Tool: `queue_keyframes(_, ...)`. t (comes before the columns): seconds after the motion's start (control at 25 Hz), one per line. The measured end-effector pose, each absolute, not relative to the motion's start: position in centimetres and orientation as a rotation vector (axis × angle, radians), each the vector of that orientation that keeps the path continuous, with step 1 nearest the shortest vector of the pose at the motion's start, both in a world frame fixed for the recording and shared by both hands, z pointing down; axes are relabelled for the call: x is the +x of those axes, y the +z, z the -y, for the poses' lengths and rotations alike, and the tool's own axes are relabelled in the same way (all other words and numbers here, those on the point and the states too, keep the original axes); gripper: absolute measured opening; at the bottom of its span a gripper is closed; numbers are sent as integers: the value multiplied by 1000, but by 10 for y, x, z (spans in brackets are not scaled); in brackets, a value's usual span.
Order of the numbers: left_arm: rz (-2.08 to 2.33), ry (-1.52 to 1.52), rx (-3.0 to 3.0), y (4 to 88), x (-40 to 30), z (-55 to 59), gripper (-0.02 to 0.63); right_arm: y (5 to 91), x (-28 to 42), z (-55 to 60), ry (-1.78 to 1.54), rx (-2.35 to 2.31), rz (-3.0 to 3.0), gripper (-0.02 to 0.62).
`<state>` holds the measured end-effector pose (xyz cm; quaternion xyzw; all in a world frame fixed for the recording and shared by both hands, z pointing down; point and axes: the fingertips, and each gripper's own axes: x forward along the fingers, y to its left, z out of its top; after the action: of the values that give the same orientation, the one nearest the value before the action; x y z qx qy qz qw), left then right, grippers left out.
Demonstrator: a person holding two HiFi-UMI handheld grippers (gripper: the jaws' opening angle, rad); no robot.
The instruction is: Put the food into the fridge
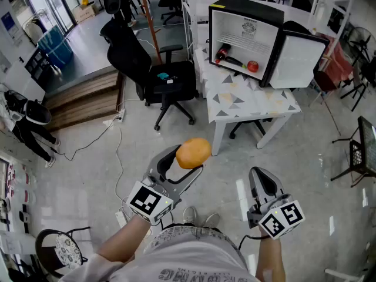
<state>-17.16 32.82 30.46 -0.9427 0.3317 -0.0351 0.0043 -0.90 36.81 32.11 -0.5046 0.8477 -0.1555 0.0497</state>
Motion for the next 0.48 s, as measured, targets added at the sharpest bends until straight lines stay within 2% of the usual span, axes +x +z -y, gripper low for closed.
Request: queue_keyframes(0.48,-1066,-128,-2958,314,-164,-337,310,326,0,-370,-473,-1537,-2569,2)
